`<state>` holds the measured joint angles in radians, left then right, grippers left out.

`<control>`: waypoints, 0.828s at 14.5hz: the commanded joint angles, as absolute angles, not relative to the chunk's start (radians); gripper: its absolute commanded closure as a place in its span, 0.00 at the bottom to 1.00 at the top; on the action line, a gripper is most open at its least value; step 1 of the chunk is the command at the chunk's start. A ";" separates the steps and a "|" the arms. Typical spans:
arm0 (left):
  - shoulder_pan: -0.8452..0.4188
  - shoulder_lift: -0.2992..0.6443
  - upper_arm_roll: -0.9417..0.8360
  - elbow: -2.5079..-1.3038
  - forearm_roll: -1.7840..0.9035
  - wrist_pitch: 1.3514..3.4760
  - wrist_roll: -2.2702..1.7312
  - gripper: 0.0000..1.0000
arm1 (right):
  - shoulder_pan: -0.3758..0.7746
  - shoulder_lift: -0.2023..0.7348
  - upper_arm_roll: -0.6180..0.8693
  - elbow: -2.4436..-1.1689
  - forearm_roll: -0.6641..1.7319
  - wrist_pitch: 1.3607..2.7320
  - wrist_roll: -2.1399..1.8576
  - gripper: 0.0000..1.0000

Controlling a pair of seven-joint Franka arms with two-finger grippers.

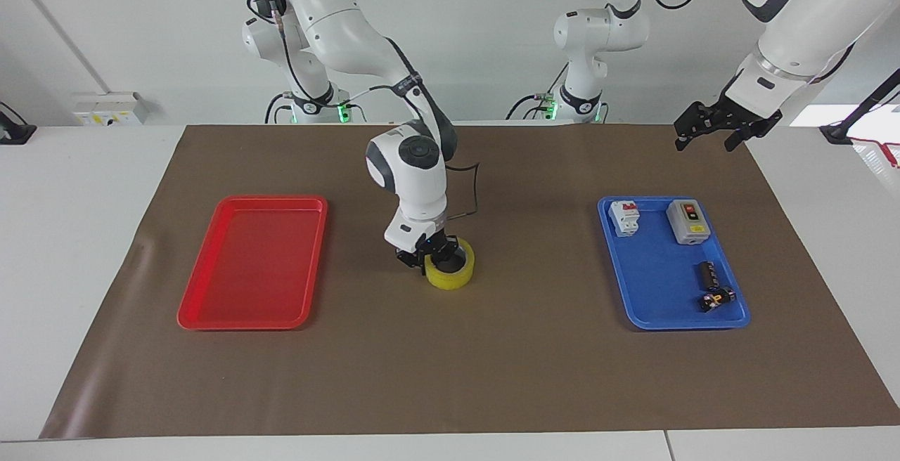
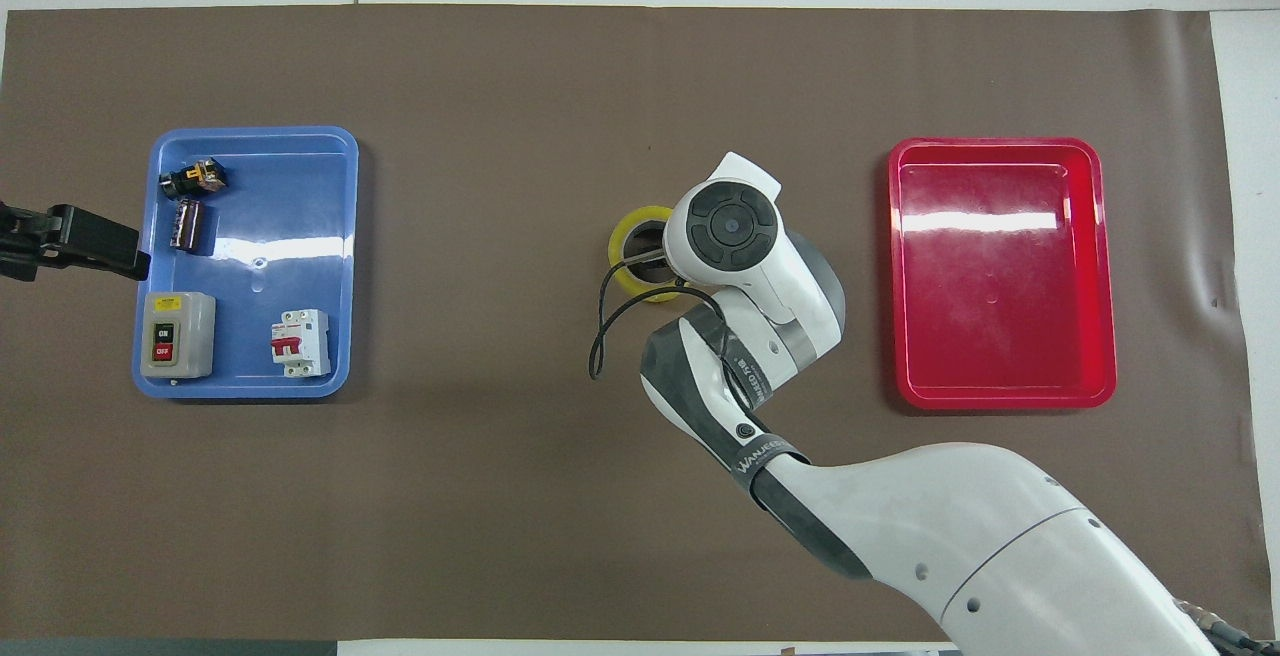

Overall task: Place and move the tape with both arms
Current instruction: 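Carry the tape roll with the right gripper into the red tray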

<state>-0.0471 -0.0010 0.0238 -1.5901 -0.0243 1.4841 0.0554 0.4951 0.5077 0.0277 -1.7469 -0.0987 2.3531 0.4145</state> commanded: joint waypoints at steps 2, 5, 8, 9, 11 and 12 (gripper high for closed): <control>-0.052 -0.014 0.020 -1.575 -0.017 1.460 0.068 0.00 | 0.459 0.441 0.022 -1.677 -0.106 2.176 0.388 1.00; -0.086 -0.015 0.008 -1.575 -0.011 1.460 0.063 0.00 | 0.346 0.304 0.021 -1.726 -0.106 2.108 0.286 1.00; -0.092 -0.023 0.002 -1.583 -0.011 1.468 0.048 0.00 | 0.185 0.175 0.021 -1.828 -0.100 2.028 0.058 1.00; -0.092 -0.023 0.003 -1.585 -0.011 1.470 0.048 0.00 | 0.132 0.146 0.021 -1.866 -0.095 2.026 -0.016 1.00; -0.092 -0.026 0.002 -1.592 -0.012 1.474 0.048 0.00 | 0.025 0.123 0.023 -1.913 -0.092 2.032 -0.173 1.00; -0.092 -0.028 0.002 -1.595 -0.012 1.488 0.046 0.00 | -0.030 0.115 0.023 -1.939 -0.089 2.045 -0.249 1.00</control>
